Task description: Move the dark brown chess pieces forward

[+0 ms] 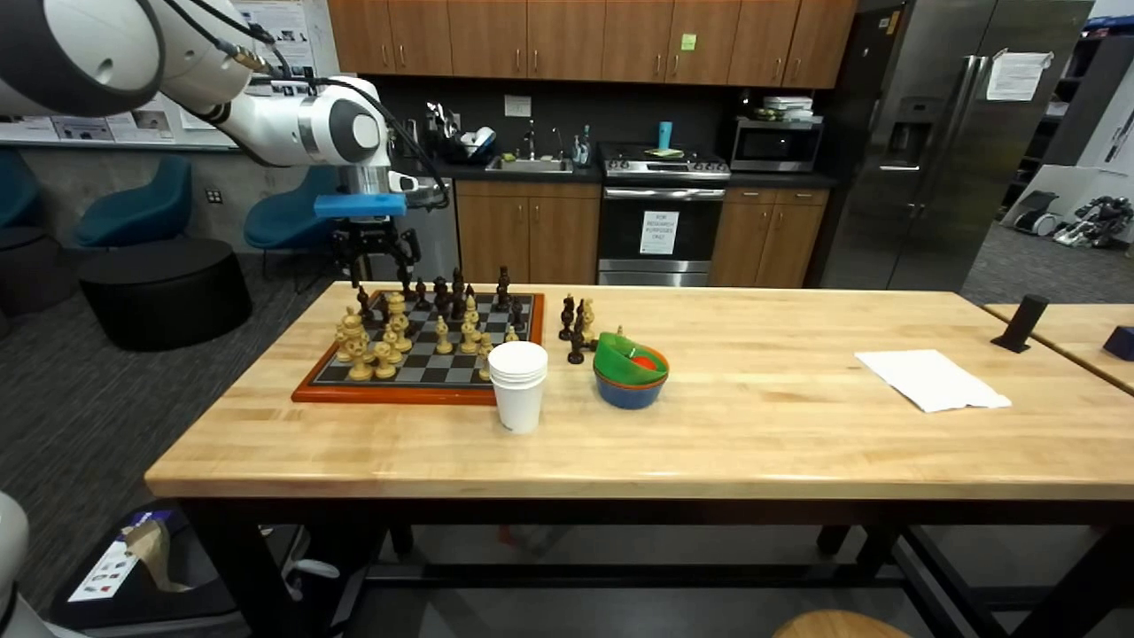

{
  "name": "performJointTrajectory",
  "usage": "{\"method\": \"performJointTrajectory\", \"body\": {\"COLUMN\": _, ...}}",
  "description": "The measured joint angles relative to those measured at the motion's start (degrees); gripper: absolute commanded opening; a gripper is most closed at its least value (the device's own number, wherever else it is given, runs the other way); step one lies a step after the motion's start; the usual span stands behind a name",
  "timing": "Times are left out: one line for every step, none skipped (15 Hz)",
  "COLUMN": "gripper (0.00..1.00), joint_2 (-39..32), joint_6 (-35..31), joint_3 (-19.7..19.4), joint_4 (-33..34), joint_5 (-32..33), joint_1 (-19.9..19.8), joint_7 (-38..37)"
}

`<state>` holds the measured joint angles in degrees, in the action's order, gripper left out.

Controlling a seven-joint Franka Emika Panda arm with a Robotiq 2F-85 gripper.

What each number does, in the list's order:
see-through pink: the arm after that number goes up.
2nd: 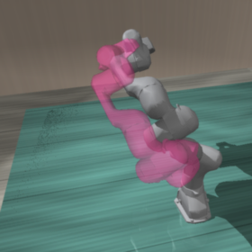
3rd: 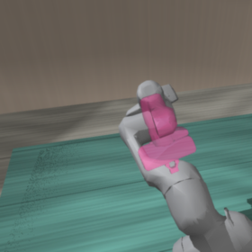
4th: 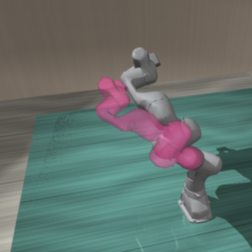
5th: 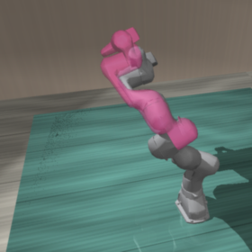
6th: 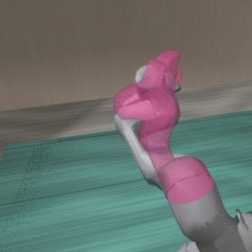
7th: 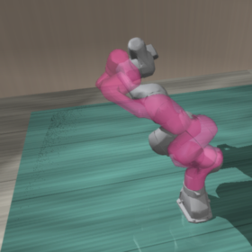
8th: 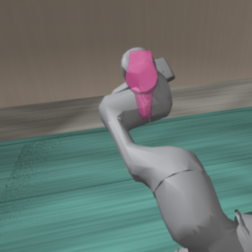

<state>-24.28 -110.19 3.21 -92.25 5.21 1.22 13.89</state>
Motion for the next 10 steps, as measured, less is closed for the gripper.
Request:
{"method": "performJointTrajectory", "body": {"gripper": 1.00, "joint_2": 0.36, "joint_6": 0.05, "joint_3": 0.02, "joint_4": 0.51, "joint_5": 0.06, "joint_1": 0.27, "joint_7": -0.03}}
{"method": "performJointTrajectory", "body": {"gripper": 1.00, "joint_2": 0.56, "joint_6": 0.12, "joint_3": 0.03, "joint_4": 1.24, "joint_5": 0.14, "joint_1": 0.59, "joint_7": -0.18}}
{"method": "performJointTrajectory", "body": {"gripper": 1.00, "joint_2": 0.59, "joint_6": 0.20, "joint_3": 0.04, "joint_4": 2.13, "joint_5": 0.19, "joint_1": 0.94, "joint_7": -0.31}}
{"method": "performJointTrajectory", "body": {"gripper": 1.00, "joint_2": 0.50, "joint_6": 0.27, "joint_3": 0.07, "joint_4": 3.13, "joint_5": 0.19, "joint_1": 1.30, "joint_7": -0.42}}
{"method": "performJointTrajectory", "body": {"gripper": 1.00, "joint_2": 0.30, "joint_6": 0.33, "joint_3": 0.09, "joint_4": 4.13, "joint_5": 0.19, "joint_1": 1.66, "joint_7": -0.58}}
{"method": "performJointTrajectory", "body": {"gripper": 0.98, "joint_2": 0.02, "joint_6": 0.37, "joint_3": 0.12, "joint_4": 5.06, "joint_5": 0.19, "joint_1": 2.00, "joint_7": -0.75}}
{"method": "performJointTrajectory", "body": {"gripper": 0.97, "joint_2": -0.35, "joint_6": 0.45, "joint_3": 0.15, "joint_4": 6.01, "joint_5": 0.19, "joint_1": 2.31, "joint_7": -0.95}}
{"method": "performJointTrajectory", "body": {"gripper": 0.98, "joint_2": -0.73, "joint_6": 0.51, "joint_3": 0.19, "joint_4": 6.80, "joint_5": 0.19, "joint_1": 2.59, "joint_7": -1.11}}
{"method": "performJointTrajectory", "body": {"gripper": 0.98, "joint_2": -1.15, "joint_6": 0.65, "joint_3": 0.23, "joint_4": 7.57, "joint_5": 0.19, "joint_1": 2.85, "joint_7": -1.27}}
{"method": "performJointTrajectory", "body": {"gripper": 0.98, "joint_2": -1.63, "joint_6": 0.92, "joint_3": 0.24, "joint_4": 8.33, "joint_5": 0.19, "joint_1": 3.11, "joint_7": -1.42}}
